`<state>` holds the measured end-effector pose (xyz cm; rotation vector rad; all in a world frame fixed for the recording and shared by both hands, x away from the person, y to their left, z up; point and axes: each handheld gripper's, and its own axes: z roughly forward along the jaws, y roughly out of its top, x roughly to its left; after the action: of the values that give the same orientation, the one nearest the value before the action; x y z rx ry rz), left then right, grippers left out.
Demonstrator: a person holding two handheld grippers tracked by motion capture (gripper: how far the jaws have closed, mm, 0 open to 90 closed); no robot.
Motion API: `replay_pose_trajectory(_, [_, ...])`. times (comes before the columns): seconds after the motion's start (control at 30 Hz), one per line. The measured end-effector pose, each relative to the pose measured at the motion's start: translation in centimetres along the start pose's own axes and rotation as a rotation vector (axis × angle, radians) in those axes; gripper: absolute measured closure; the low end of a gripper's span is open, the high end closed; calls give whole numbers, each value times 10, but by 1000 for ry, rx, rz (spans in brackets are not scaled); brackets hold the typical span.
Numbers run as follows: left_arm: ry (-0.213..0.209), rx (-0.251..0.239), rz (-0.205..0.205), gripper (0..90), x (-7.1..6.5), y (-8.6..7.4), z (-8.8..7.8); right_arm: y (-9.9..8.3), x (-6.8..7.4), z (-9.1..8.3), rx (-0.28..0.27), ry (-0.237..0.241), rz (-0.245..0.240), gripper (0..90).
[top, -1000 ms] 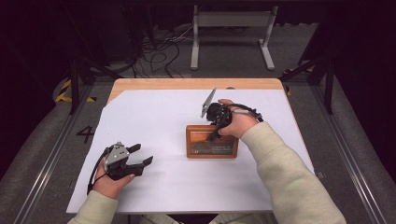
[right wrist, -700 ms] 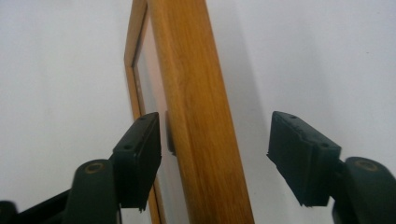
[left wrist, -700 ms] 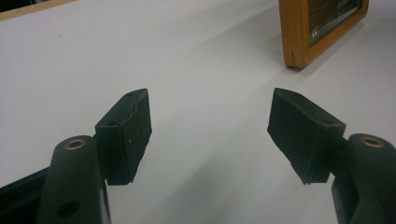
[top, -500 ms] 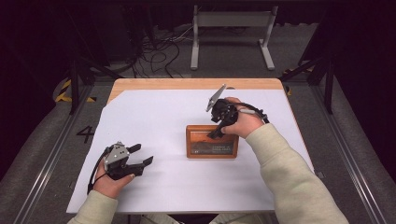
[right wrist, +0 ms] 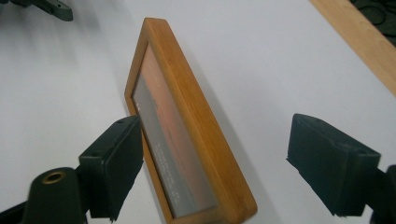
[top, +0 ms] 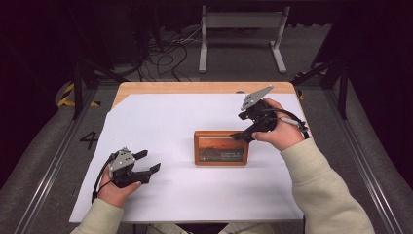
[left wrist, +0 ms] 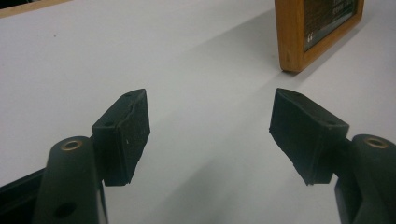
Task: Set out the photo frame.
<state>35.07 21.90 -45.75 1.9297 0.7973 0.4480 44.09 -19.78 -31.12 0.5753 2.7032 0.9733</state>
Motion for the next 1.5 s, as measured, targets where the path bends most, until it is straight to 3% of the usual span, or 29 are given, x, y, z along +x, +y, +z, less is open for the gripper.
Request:
replay_pose_trajectory(0.13, [-2, 6, -4, 291, 0, 0, 0, -10, 4, -11, -38, -13, 17, 199])
replay_pose_trajectory(0.2, [-6, 5, -7, 291, 0, 0, 1, -21, 8, -22, -99, -23, 29, 199])
replay_pose_trajectory(0.27, [-6, 4, -8, 292, -1, 0, 1, -26, 9, -26, -113, -24, 39, 198])
replay_pose_trajectory(0.33, [-6, 4, -4, 292, -1, 1, 2, -36, 11, -31, -123, -36, 92, 164])
replay_pose_trajectory(0.5, [-11, 2, -8, 290, -1, 2, 2, -54, 12, -42, -165, -65, 123, 114])
replay_pose_trajectory(0.63, [-14, 2, -8, 282, -1, 2, 3, -69, 11, -47, -173, -93, 149, 82])
replay_pose_trajectory(0.77, [-20, -3, -22, 269, 0, 2, 1, -87, 14, -51, -251, -151, 196, 71])
replay_pose_trajectory(1.0, [-20, -13, -26, 269, -2, 4, -1, -117, 25, -46, -356, -235, 259, 65])
replay_pose_trajectory(1.23, [-25, -23, -51, 276, -3, 6, -5, -140, 28, -37, -362, -266, 248, 60])
replay_pose_trajectory(1.37, [-15, -32, -47, 276, -6, 8, -7, -157, 31, -31, -416, -272, 257, 62])
replay_pose_trajectory(1.5, [-18, -32, -45, 276, -8, 8, -8, -171, 32, -29, -404, -293, 252, 62])
